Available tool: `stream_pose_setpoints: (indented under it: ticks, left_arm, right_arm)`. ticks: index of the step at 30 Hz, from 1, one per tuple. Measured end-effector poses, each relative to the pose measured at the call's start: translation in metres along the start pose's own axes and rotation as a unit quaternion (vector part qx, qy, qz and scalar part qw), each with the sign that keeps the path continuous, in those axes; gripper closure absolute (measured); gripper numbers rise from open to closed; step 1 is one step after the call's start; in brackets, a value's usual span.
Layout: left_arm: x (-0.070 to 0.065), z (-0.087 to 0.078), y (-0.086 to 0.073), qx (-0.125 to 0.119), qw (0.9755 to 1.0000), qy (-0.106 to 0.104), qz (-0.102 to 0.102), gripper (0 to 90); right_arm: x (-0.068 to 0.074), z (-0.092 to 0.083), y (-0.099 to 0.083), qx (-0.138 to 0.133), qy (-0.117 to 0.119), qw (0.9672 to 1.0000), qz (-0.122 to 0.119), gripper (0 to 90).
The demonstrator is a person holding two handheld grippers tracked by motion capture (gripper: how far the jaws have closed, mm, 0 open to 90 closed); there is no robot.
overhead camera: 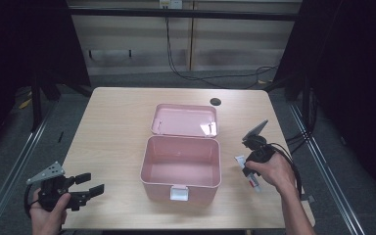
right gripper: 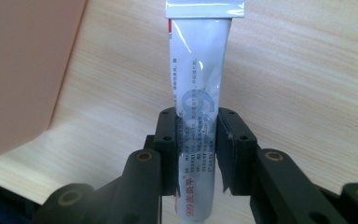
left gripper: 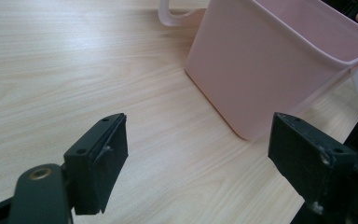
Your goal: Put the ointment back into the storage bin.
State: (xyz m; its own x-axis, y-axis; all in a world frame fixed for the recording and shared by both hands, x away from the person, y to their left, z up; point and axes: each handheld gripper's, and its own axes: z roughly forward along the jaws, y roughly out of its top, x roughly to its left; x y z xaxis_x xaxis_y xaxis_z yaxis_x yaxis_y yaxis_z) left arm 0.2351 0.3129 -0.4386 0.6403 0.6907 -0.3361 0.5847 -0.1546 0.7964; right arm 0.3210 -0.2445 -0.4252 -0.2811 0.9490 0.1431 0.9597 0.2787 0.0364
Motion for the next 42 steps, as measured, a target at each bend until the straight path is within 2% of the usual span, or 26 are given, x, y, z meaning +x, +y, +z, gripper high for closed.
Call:
stream_pose_setpoints:
  ticks: [10, 13, 22, 30, 42]
  left_arm:
    - [0.000, 0.000, 0.000, 0.001, 1.0000, -0.001, 0.000, 19.8]
    - [0.000, 0.000, 0.000, 0.001, 1.0000, 0.000, 0.001, 19.8]
    - [-0.001, 0.000, 0.000, 0.001, 1.0000, -0.001, -0.001, 19.8]
    - [-0.001, 0.001, 0.000, 0.004, 1.0000, -0.002, -0.001, 19.8]
    - [-0.001, 0.001, 0.000, 0.004, 1.0000, -0.003, -0.002, 19.8]
  right_arm:
    - [0.001, -0.014, -0.004, 0.001, 0.010, 0.9991, -0.040, 71.3]
    - [0.000, -0.019, -0.005, -0.001, 0.008, 0.9993, -0.037, 71.3]
    - [-0.002, -0.031, -0.008, -0.008, 0.013, 0.9986, -0.050, 71.3]
    - [0.001, -0.044, -0.011, -0.014, 0.017, 0.9968, -0.077, 71.3]
    - [0.005, -0.061, -0.012, -0.023, 0.022, 0.9942, -0.103, 71.3]
